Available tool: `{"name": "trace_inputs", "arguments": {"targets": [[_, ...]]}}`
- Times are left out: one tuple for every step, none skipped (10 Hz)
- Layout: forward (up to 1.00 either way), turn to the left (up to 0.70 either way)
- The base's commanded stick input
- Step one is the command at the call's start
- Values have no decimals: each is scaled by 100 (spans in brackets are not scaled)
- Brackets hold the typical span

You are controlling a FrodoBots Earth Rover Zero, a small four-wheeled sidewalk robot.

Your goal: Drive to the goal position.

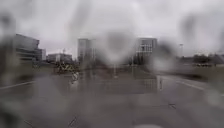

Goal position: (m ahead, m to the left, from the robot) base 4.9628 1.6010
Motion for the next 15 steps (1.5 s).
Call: {"name": "trace_inputs", "arguments": {"targets": [[7, 0], [7, 0], [7, 0], [7, 0], [7, 0], [7, 0], [7, 0], [7, 0], [7, 0], [7, 0], [7, 0], [7, 0], [7, 0], [7, 0], [7, 0]]}}
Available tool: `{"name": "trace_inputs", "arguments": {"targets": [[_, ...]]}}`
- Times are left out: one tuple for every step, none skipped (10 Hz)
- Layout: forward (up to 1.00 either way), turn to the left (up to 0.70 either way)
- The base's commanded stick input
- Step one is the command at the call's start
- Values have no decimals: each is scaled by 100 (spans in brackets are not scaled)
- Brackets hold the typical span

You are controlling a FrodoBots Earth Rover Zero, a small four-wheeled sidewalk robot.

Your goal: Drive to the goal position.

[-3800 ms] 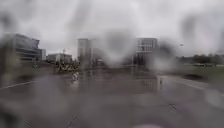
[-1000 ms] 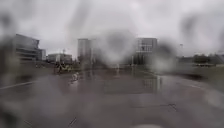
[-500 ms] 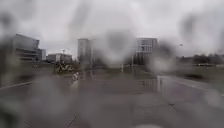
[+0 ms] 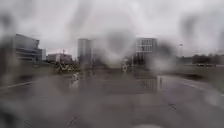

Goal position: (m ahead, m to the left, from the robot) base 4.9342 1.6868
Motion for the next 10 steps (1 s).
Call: {"name": "trace_inputs", "arguments": {"targets": [[7, 0], [7, 0], [7, 0], [7, 0], [7, 0], [7, 0], [7, 0], [7, 0], [7, 0], [7, 0]]}}
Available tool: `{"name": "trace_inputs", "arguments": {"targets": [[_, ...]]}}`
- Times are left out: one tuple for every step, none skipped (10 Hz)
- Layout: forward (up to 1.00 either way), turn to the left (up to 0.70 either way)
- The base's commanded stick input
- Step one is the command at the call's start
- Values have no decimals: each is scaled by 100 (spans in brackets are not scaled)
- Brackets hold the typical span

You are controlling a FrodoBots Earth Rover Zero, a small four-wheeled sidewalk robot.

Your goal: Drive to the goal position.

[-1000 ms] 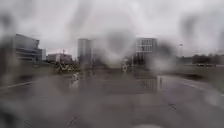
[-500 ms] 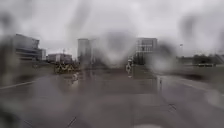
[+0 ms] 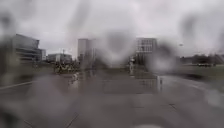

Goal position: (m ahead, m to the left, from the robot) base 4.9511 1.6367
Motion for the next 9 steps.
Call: {"name": "trace_inputs", "arguments": {"targets": [[7, 0], [7, 0], [7, 0], [7, 0], [7, 0], [7, 0], [7, 0], [7, 0], [7, 0]]}}
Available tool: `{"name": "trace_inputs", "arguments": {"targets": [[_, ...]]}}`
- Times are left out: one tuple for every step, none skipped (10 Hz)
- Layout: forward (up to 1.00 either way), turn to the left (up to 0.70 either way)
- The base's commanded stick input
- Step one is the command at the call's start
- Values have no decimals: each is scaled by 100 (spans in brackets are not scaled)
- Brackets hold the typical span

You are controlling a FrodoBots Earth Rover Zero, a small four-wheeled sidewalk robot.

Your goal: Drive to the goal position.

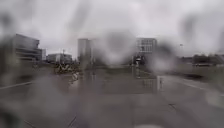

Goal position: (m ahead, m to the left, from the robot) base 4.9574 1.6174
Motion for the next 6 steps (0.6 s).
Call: {"name": "trace_inputs", "arguments": {"targets": [[7, 0], [7, 0], [7, 0], [7, 0], [7, 0], [7, 0]]}}
